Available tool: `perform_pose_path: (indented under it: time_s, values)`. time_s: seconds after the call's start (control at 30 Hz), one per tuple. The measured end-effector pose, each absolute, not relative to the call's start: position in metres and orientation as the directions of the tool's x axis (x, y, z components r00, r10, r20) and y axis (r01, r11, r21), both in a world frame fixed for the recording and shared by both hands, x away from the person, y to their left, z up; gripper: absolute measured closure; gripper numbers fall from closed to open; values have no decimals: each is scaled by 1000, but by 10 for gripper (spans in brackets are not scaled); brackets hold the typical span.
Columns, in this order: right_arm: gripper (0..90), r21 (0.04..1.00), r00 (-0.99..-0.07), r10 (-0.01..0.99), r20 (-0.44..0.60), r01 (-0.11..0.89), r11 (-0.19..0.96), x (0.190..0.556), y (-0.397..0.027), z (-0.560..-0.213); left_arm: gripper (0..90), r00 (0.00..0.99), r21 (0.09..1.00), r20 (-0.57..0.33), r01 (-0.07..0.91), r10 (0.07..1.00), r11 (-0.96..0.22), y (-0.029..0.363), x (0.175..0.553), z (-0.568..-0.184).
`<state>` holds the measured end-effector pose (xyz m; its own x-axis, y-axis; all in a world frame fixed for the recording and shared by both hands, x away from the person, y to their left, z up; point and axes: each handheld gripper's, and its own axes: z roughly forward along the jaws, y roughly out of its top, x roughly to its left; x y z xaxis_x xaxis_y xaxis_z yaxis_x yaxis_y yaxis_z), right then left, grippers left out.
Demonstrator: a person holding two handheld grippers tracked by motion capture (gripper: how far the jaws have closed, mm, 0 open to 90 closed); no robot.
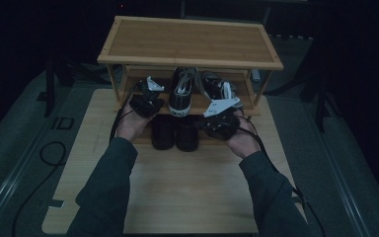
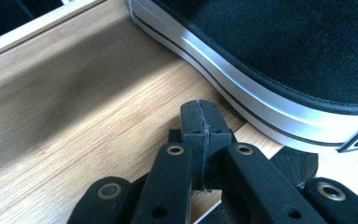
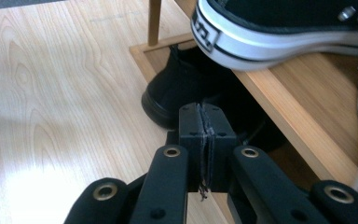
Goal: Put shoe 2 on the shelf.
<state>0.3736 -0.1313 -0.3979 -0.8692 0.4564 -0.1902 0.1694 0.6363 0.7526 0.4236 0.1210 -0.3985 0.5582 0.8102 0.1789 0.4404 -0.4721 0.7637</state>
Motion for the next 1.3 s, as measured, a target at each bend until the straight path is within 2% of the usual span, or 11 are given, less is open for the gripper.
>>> perform_pose_path:
  time_s: [0.4, 1.3]
  values:
    - [874, 766, -874, 462, -148, 194, 612, 372, -171, -399, 900, 561, 761, 178, 443, 809, -474, 122, 424, -398]
    - [888, 760, -867, 484, -122, 232, 607, 364, -228, -404, 900, 563, 753, 186, 444, 805, -485, 123, 424, -398]
